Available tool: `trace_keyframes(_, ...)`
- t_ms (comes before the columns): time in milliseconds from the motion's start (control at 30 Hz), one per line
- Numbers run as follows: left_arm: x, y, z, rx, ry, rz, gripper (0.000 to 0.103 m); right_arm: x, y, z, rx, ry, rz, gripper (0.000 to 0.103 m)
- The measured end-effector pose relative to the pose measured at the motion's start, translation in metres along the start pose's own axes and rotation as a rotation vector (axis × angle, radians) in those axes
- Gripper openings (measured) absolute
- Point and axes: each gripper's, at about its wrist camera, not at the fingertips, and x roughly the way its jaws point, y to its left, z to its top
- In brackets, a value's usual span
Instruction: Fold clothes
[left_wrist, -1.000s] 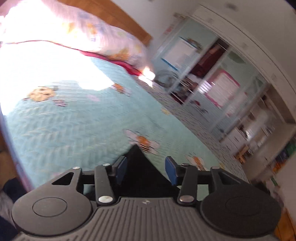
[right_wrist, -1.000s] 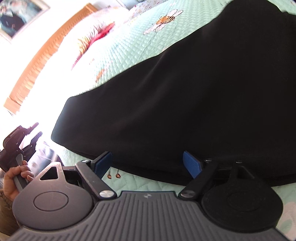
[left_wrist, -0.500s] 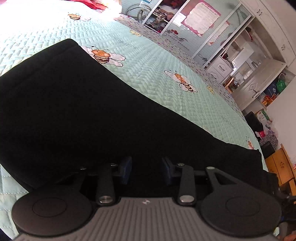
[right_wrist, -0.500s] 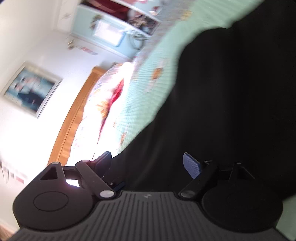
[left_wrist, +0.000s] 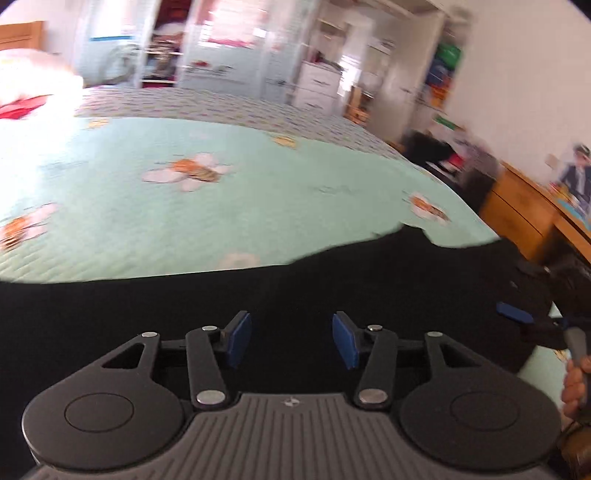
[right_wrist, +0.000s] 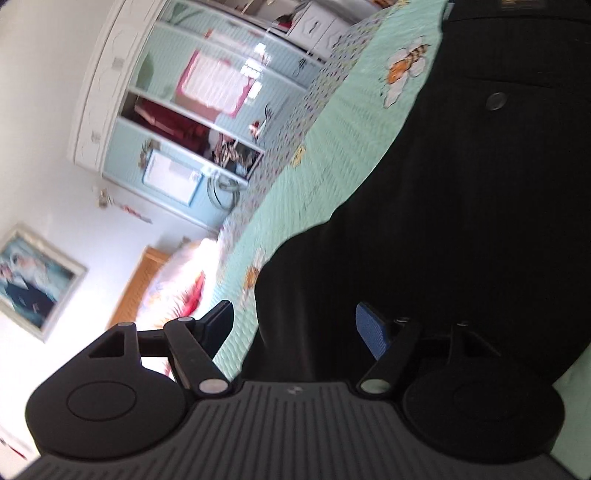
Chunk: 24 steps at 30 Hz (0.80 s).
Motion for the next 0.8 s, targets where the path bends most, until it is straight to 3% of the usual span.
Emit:
trace_keyframes(167, 0.040, -0.015, 0.020, -0.031, 0.014, -0.083, 0.055, 0.034, -0.017, -0.004, 0.025, 0.055, -0.013, 0.075)
trace_keyframes(300, 0.067, -0.007, 0.051, -0.049, -0.023, -0.055, 0.057, 0.040, 0.000, 0.010, -0.091, 0.061, 0.040, 0.076)
trace_keyframes(367, 0.075, -0.005, 0.065, -0.051, -0.038, -0.072, 0.058, 0.045, 0.020, 0.016, -0.184, 0.058, 0.108, 0.075)
trace_keyframes(433, 0.091, -0.002, 0.079, -0.041, -0.023, -0.133, 0.061, 0.060, 0.036, 0.018, -0.253, 0.081, 0.222, 0.075)
trace_keyframes(500, 0.110, -0.002, 0.088, -0.014, 0.028, -0.200, 0.062, 0.078, 0.038, 0.018, -0.269, 0.155, 0.333, 0.075)
trace_keyframes(567, 0.134, 0.004, 0.092, -0.007, 0.095, -0.248, 0.062, 0.099, 0.024, 0.011, -0.261, 0.267, 0.351, 0.075)
trace_keyframes(600, 0.145, 0.009, 0.093, -0.022, 0.125, -0.282, 0.062, 0.109, 0.004, 0.002, -0.235, 0.339, 0.315, 0.073)
trace_keyframes(633, 0.155, 0.015, 0.094, -0.043, 0.156, -0.326, 0.062, 0.116, -0.013, -0.005, -0.211, 0.382, 0.284, 0.052)
trace_keyframes(667, 0.164, 0.021, 0.095, -0.066, 0.184, -0.380, 0.062, 0.112, -0.025, -0.006, -0.178, 0.354, 0.274, 0.031)
trace_keyframes(700, 0.173, 0.027, 0.095, -0.088, 0.213, -0.434, 0.062, 0.112, -0.030, -0.002, -0.133, 0.353, 0.283, 0.032)
trace_keyframes(800, 0.195, 0.039, 0.097, -0.140, 0.276, -0.580, 0.062, 0.114, -0.027, -0.006, -0.160, 0.379, 0.289, 0.031)
